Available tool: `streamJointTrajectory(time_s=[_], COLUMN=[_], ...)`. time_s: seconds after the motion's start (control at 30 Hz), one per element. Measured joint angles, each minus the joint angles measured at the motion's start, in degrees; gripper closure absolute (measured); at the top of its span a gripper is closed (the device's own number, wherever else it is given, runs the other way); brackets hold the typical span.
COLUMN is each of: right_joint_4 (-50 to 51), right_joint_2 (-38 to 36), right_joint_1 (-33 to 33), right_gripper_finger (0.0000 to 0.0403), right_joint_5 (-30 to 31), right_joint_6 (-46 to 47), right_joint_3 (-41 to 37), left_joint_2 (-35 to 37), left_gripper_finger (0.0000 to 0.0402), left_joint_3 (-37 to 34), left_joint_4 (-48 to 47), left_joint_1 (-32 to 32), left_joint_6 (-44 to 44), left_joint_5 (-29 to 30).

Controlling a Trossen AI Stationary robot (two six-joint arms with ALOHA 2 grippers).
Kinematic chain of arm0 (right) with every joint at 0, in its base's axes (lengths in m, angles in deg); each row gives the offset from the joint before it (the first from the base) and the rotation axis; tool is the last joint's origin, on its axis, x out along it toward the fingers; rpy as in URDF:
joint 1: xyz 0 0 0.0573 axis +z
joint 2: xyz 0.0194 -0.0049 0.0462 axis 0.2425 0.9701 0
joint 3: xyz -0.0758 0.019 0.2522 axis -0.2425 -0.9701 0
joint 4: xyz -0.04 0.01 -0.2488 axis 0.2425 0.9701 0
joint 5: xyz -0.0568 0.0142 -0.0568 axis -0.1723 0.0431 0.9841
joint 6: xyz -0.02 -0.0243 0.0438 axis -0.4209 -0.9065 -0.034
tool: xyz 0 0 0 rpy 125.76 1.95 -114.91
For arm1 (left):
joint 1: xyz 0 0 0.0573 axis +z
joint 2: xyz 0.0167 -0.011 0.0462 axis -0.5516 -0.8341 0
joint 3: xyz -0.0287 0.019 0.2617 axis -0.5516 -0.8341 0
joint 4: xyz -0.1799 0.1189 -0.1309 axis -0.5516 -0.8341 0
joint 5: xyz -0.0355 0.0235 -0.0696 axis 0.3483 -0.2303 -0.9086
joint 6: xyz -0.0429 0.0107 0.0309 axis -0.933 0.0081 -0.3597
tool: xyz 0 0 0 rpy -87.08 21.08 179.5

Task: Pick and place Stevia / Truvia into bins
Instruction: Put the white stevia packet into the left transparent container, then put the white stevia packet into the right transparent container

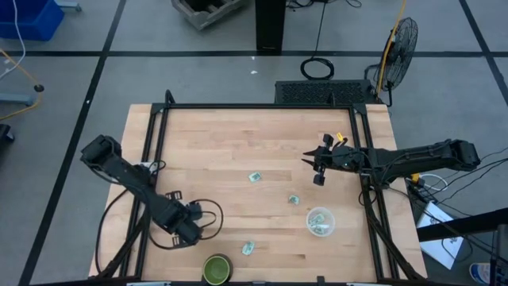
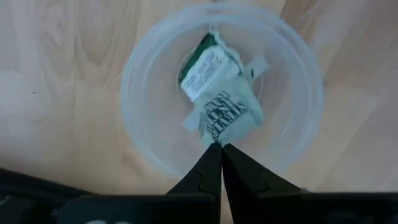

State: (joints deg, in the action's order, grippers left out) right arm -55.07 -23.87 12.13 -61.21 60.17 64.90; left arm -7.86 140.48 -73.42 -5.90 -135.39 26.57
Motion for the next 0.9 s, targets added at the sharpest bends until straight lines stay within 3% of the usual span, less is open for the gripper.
streamJointTrajectory(time_s=[0.4,0.67,0.77,0.9], right_joint_4=[-0.01,-2.14,-3.81,-3.84], right_joint_2=[-0.01,0.01,-0.01,-0.01], right_joint_1=[0.01,0.01,-0.01,0.0], right_gripper_finger=[0.0309,0.0309,0.0309,0.0309], right_joint_5=[0.06,0.05,0.0,0.0], right_joint_6=[-0.02,-0.01,0.0,0.0], right_joint_3=[0.0,0.0,0.0,0.0], left_joint_2=[0.0,0.36,0.39,0.39], left_gripper_finger=[0.0376,0.0376,0.0376,0.0376], left_joint_3=[-0.9,1.25,4.53,8.77], left_joint_4=[-0.84,-2.7,-4.65,-3.21], left_joint_1=[3.65,10.03,13.16,17.24], left_joint_6=[-2.97,7.05,13.52,23.81], left_joint_5=[4.94,6.14,9.74,22.1])
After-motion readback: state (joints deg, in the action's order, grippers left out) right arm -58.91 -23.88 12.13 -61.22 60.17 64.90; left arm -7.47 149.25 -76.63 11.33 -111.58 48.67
